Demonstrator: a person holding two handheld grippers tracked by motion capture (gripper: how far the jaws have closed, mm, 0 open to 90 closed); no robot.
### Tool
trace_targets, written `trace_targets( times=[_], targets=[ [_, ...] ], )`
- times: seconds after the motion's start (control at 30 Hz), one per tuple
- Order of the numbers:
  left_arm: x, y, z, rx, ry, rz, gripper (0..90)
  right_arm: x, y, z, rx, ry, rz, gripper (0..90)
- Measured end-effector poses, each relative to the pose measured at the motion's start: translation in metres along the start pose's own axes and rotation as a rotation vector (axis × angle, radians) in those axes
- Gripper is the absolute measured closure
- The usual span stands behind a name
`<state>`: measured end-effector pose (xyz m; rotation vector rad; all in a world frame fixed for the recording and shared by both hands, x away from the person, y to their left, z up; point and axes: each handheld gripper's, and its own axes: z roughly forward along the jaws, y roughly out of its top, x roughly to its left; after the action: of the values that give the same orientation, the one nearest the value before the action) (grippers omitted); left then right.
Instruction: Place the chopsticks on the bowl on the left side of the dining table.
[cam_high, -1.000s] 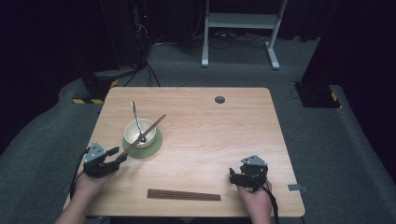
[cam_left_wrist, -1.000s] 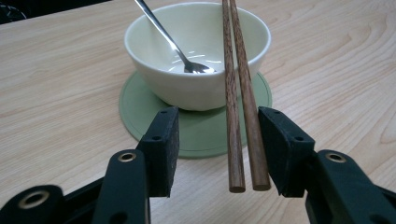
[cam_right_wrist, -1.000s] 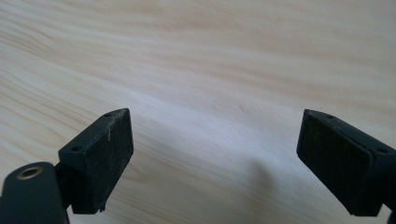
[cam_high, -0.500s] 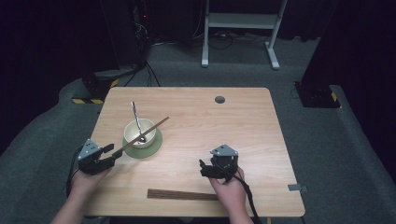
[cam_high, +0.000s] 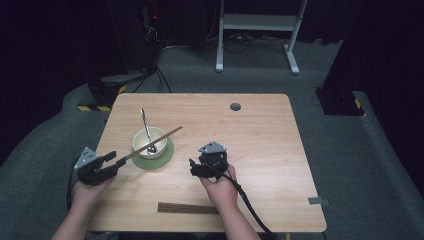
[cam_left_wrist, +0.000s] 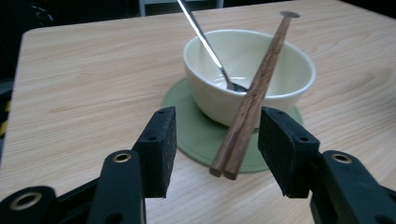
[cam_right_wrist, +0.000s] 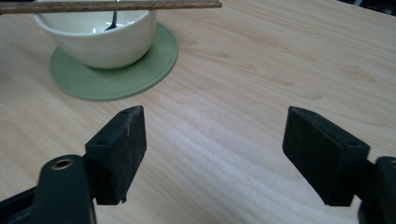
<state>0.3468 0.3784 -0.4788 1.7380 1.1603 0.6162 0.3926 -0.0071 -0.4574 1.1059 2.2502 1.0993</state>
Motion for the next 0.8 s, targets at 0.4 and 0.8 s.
trace_targets(
  times=[0.4,0.8],
  targets=[
    [-0.005,-0.004,0.006,0.086,0.003,0.025,43.2,0.003,0.029,0.054,0.003,-0.012,0.007,28.3],
    [0.007,-0.005,0.008,0.074,0.022,-0.033,46.9,0.009,0.050,0.080,-0.007,-0.005,-0.016,31.9]
  ],
)
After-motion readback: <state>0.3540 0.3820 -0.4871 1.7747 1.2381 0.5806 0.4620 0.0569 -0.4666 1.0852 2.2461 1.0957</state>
